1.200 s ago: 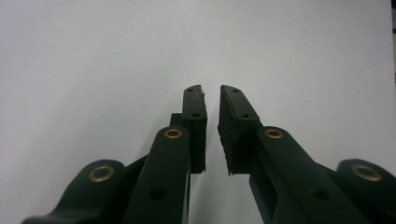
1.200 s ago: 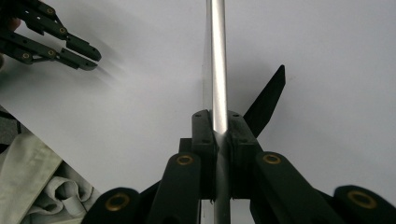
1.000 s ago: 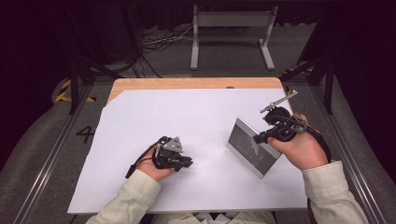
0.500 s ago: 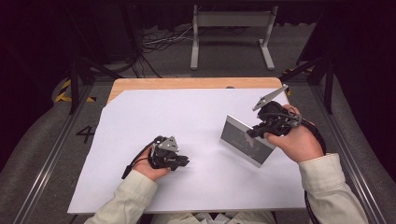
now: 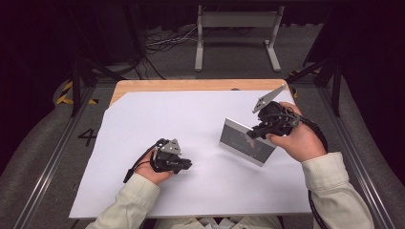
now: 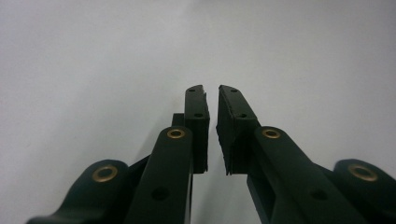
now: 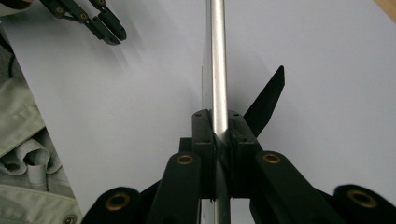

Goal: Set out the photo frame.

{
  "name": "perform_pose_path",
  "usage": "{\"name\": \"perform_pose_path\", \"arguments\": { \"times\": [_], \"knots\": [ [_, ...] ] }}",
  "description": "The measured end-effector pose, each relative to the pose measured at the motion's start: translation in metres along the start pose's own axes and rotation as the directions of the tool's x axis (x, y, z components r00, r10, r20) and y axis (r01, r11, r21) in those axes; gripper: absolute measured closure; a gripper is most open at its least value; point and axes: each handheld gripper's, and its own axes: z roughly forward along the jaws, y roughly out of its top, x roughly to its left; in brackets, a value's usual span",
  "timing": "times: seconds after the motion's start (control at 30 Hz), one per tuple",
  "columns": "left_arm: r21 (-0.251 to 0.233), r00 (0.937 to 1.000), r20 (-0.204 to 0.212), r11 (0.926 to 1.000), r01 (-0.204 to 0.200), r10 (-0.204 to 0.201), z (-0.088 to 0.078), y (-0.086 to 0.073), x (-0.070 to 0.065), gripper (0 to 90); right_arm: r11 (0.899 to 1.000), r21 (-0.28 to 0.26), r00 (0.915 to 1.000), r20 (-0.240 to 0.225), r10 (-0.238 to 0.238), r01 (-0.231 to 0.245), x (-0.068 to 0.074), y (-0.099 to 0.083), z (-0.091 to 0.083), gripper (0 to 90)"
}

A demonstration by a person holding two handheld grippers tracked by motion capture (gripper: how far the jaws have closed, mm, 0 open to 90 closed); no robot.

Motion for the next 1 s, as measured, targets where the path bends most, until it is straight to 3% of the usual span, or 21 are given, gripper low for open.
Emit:
{"name": "perform_pose_path", "arguments": {
  "times": [0.27,0.5,0.67,0.87,0.97,1.0],
  "knots": [
    [0.0,0.9998,-0.016,0.9999,0.013,-0.013,-0.005,-0.005,0.0,82.5,0.997,-0.013,0.9971,-0.019,-0.074,0.074,-0.001,0.011,0.006,84.2],
    [0.0,0.9991,-0.033,0.9997,0.026,-0.026,-0.011,-0.013,0.001,82.4,0.987,0.002,0.9858,-0.055,-0.159,0.159,0.001,0.023,0.018,84.2],
    [0.002,0.9982,-0.044,0.9992,0.039,-0.039,-0.014,-0.018,0.0,82.2,0.983,0.007,0.9804,-0.079,-0.181,0.182,0.0,0.029,0.025,84.2],
    [0.002,0.9974,-0.056,0.9989,0.046,-0.046,-0.017,-0.021,0.0,82.1,0.966,0.016,0.9593,-0.125,-0.253,0.257,-0.002,0.035,0.032,84.2],
    [0.004,0.9973,-0.055,0.9988,0.048,-0.048,-0.018,-0.023,-0.001,82.2,0.962,0.019,0.9544,-0.135,-0.266,0.271,-0.003,0.036,0.033,84.2],
    [0.004,0.9972,-0.055,0.9987,0.05,-0.05,-0.018,-0.023,-0.001,82.1,0.958,0.013,0.9483,-0.147,-0.281,0.286,-0.004,0.037,0.035,84.2]
  ]
}}
